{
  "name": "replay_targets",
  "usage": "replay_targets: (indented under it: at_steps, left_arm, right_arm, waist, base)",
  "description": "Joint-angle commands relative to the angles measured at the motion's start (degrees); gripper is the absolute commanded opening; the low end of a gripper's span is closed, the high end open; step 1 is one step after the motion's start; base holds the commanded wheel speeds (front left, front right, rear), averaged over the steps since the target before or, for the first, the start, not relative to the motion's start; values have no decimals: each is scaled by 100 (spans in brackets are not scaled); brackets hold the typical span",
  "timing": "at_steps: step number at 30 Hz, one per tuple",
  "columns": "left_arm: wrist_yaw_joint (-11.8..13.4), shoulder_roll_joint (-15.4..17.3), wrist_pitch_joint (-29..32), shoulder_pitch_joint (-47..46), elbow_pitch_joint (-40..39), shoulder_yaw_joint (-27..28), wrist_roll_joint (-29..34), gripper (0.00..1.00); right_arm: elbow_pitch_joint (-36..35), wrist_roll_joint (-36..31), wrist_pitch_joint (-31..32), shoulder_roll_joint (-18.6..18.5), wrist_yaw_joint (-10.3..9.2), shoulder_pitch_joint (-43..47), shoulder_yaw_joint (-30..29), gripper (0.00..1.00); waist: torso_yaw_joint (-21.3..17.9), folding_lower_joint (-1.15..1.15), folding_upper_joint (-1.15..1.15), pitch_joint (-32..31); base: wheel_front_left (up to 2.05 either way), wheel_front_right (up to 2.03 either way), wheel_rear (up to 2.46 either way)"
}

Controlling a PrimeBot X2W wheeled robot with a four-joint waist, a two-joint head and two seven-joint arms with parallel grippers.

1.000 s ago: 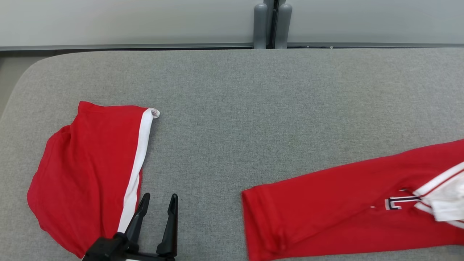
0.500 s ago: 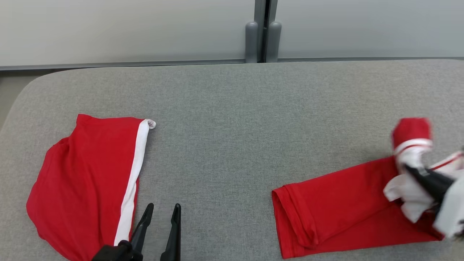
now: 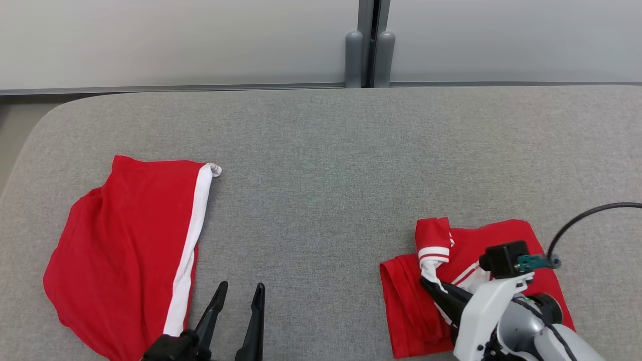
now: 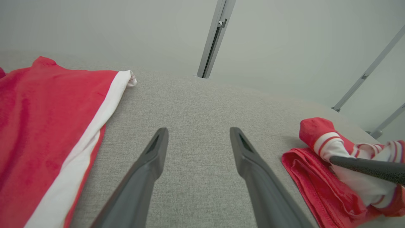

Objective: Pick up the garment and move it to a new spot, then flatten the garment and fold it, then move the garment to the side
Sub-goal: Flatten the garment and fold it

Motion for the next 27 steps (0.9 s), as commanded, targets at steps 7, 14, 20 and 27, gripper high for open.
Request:
replay_targets:
  at_steps: [7, 14, 20, 27]
  left_arm:
    - [-6, 9, -27, -30, 53, 23, -16, 100]
    - [18, 15, -27, 124, 79, 102, 2, 100]
    - [60, 9, -27, 300, 79, 133, -34, 100]
    - [95, 3, -27, 458, 32, 112, -52, 100]
  right_arm:
    - [280, -135, -439, 129, 13, -207, 413, 100]
    - [-486, 1, -1104, -169, 12, 116, 580, 100]
    - [-1144, -207, -1576, -545, 13, 860, -99, 100]
    - [-1129, -712, -2077, -633, 13, 1580, -1349, 100]
  waist:
    - [17, 0, 0, -33]
    - [-68, 0, 0, -272]
    - [-106, 0, 0, -573]
    - [-82, 0, 0, -773]
  base:
    - [0, 0, 0]
    - [0, 0, 0]
    - [0, 0, 0]
    - [0, 0, 0]
